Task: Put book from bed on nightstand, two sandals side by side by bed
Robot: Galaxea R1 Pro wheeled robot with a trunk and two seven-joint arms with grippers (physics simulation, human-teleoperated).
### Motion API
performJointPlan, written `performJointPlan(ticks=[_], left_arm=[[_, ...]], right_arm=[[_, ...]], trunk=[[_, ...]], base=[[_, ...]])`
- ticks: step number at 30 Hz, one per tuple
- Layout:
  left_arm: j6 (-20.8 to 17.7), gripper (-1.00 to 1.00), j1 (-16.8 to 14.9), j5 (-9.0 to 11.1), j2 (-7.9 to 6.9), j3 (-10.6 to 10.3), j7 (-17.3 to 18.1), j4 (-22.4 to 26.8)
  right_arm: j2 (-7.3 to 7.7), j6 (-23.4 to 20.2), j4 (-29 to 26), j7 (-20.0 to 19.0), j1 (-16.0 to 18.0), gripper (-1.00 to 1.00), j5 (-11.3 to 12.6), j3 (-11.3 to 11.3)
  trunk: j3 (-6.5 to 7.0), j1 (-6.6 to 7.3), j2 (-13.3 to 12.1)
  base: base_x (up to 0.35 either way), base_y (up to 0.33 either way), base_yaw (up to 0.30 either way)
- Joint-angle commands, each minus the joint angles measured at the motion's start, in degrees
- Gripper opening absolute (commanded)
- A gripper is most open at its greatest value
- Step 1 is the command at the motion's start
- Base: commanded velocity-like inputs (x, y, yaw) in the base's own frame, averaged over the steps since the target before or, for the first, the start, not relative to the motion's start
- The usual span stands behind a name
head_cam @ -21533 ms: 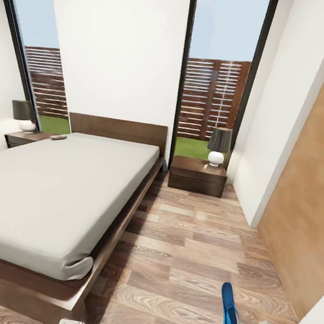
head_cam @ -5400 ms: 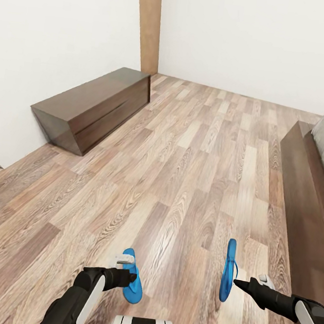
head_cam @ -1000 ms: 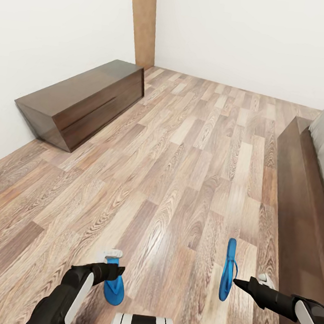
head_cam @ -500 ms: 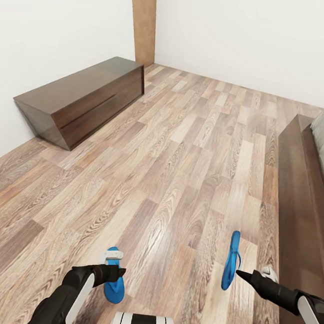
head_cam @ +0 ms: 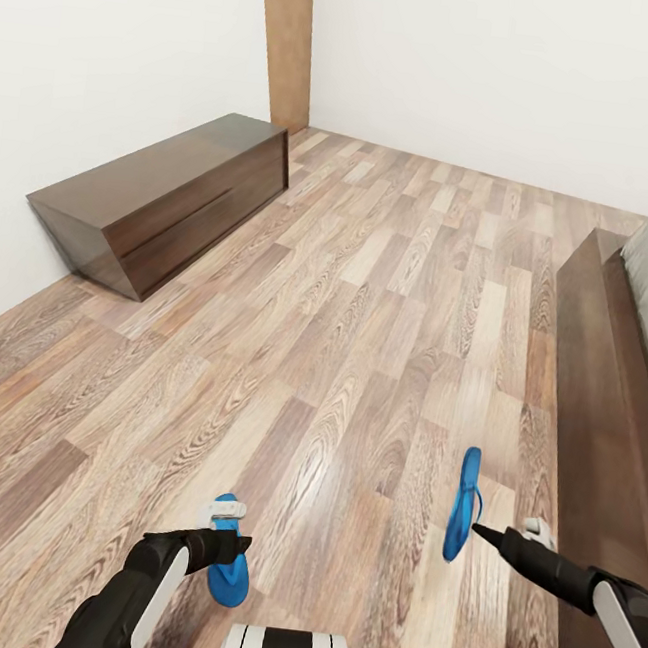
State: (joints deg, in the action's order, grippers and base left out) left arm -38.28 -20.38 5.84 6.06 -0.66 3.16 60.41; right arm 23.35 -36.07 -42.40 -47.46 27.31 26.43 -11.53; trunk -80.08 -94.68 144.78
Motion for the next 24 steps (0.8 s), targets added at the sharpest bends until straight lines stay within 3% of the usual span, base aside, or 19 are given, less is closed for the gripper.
performJointPlan(ticks=[1, 2, 7, 9, 10, 11, 12, 14, 17, 19, 24], left_arm=[[-0.3, 1.00, 0.0, 0.6, 0.00, 0.0, -0.2, 0.1], [-0.3, 1.00, 0.0, 0.6, 0.00, 0.0, -0.2, 0.1], [-0.3, 1.00, 0.0, 0.6, 0.02, 0.0, -0.2, 0.1], [-0.3, 1.00, 0.0, 0.6, 0.02, 0.0, -0.2, 0.1], [-0.3, 1.00, 0.0, 0.7, 0.01, 0.0, -0.2, 0.1], [-0.3, 1.00, 0.0, 1.0, 0.01, 0.0, -0.2, 0.1], [-0.3, 1.00, 0.0, 1.8, 0.01, 0.0, -0.2, 0.1], [-0.3, 1.00, 0.0, 3.3, 0.00, 0.1, -0.2, 0.1], [-0.3, 1.00, 0.0, 4.4, -0.06, 0.1, -0.3, 0.1], [-0.3, 1.00, 0.0, 4.7, -0.08, 0.1, -0.3, 0.1], [-0.3, 1.00, 0.0, 4.8, -0.09, 0.1, -0.2, 0.1]], right_arm=[[-0.12, 0.0, -0.3, -0.1, 0.0, -1.00, 0.0, 0.0], [-0.26, 10.1, -9.6, -0.1, 0.0, -1.00, -0.2, 0.0], [-0.48, 6.1, -10.0, 0.0, 0.0, -1.00, -0.3, 0.2], [-1.43, 3.7, -10.0, 0.1, 0.0, -1.00, -0.2, 0.5], [-3.12, 3.0, -10.0, 0.2, 0.0, -1.00, -0.2, 1.1], [-5.76, 2.5, -10.0, 0.3, 0.0, -1.00, -0.2, 1.7], [-10.43, 2.1, -10.0, 0.4, 0.0, -1.00, -0.3, 2.5], [-15.52, 1.9, -9.9, 0.4, 0.0, -1.00, -0.8, 3.1], [-18.69, 1.8, -9.8, 0.4, 0.0, -1.00, -1.5, 3.4], [-19.46, 1.7, -9.7, 0.4, 0.0, -1.00, -1.8, 3.5], [-19.74, 1.7, -9.8, 0.4, 0.0, -1.00, -1.8, 3.4]], trunk=[[-0.04, 0.01, 0.0], [-0.04, 0.01, 0.0], [-0.04, 0.01, 0.0], [-0.04, 0.01, 0.0], [-0.04, 0.01, 0.0], [-0.04, 0.01, 0.0], [-0.04, 0.01, 0.0], [-0.04, 0.01, 0.0], [-0.04, 0.01, 0.0], [-0.04, 0.01, 0.0], [-0.04, 0.01, 0.0]], base=[[0.000, 0.000, 0.000], [0.000, 0.000, 0.000], [0.000, 0.000, 0.000], [0.000, 0.000, 0.000], [0.000, 0.000, 0.000], [0.000, 0.000, 0.000], [0.000, 0.000, 0.000], [0.000, 0.000, 0.000], [0.000, 0.000, 0.000], [0.000, 0.000, 0.000], [0.000, 0.000, 0.000]])
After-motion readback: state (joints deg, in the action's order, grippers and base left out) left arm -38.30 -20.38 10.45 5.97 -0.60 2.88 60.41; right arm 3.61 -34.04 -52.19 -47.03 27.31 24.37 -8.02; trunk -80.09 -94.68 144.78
